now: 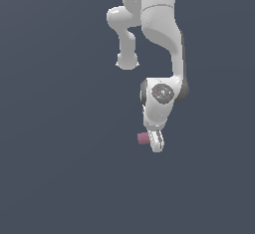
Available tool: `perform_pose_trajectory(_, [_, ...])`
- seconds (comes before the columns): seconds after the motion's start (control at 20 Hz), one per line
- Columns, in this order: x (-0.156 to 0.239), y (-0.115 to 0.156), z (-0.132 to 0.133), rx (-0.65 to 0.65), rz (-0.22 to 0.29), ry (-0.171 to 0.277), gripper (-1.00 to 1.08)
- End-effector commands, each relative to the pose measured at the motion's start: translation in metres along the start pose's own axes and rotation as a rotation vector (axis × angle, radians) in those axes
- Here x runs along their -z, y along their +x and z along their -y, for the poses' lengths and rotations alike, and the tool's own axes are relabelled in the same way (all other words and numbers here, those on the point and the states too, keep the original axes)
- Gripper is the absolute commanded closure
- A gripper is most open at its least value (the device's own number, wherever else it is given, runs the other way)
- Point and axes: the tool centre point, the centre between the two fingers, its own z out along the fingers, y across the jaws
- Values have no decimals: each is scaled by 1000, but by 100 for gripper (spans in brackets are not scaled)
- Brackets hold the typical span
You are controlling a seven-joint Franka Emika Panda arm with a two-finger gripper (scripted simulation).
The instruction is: Pick up the object and move it to a goal position.
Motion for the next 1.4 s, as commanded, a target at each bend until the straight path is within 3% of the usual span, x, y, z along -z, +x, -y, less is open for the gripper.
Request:
perform_pose_trajectory(0.0, [-13,0,-1,-1,0,-1,-92])
perform_pose_trajectory(0.3, [-23,0,0,-2,0,-1,-92])
perform_pose_trajectory(0.35, [-23,0,0,-2,0,-1,108])
perform_pose_trajectory(0.95, [-22,0,1,-2,0,0,108])
perform_pose_trajectory(1.35, [-2,14,18,-2,-1,0,108])
